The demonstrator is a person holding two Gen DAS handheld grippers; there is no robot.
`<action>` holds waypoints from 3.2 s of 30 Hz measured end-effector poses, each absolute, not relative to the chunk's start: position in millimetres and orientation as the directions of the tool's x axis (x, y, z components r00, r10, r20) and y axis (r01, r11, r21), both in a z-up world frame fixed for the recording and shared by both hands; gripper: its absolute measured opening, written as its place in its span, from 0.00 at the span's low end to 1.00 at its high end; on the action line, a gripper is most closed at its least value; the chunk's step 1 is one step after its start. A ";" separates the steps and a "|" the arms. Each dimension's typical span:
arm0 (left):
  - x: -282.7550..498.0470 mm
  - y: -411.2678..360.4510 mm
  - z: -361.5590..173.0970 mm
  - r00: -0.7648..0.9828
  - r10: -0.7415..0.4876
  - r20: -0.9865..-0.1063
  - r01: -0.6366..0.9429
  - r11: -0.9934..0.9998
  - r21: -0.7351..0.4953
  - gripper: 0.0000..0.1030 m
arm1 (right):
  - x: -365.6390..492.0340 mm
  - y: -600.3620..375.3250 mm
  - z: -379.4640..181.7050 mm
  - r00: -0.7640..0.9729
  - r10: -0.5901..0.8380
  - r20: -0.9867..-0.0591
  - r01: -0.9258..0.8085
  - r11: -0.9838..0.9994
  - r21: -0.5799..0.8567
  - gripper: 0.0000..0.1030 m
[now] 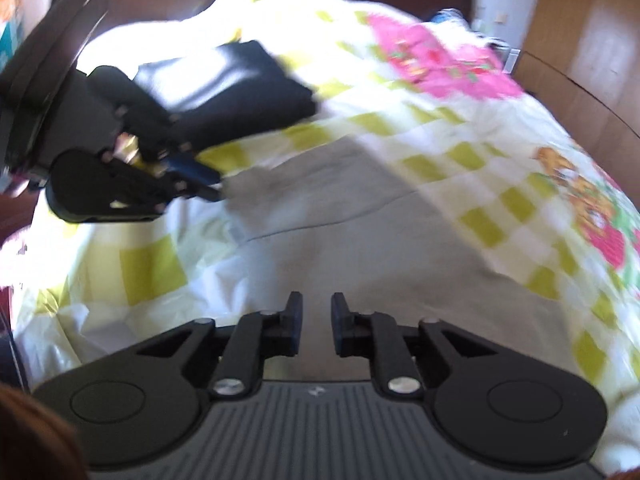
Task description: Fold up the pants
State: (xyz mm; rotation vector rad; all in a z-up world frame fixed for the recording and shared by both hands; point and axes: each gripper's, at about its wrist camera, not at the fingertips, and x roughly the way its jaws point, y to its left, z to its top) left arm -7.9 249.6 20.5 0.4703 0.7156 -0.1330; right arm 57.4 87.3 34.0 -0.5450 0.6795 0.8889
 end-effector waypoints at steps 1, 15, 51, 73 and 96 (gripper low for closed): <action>-6.4 243.5 26.3 0.757 0.029 -0.653 0.279 0.889 0.362 0.23 | 62.5 70.8 42.3 0.474 0.503 -0.722 -0.812 0.567 -0.138 0.19; 90.8 56.3 16.2 0.647 -0.453 -0.614 0.587 0.809 0.022 0.24 | 287.6 -126.9 15.6 0.633 -0.069 -0.771 0.001 0.996 -0.088 0.39; 84.9 -104.2 -1.9 0.497 -0.486 -0.719 0.772 0.626 0.109 0.27 | 91.3 -425.4 -12.3 0.769 -0.014 -0.640 0.470 0.690 0.550 0.19; 72.5 -122.9 -3.4 0.473 -0.504 -0.723 0.803 0.584 0.119 0.28 | 9.5 -459.5 -9.2 0.756 -0.022 -0.654 0.531 0.605 0.594 0.25; 91.0 -132.8 -21.3 0.524 -0.459 -0.718 0.705 0.707 0.062 0.39 | 18.9 -508.8 -5.8 0.792 -0.106 -0.601 0.550 0.551 0.628 0.09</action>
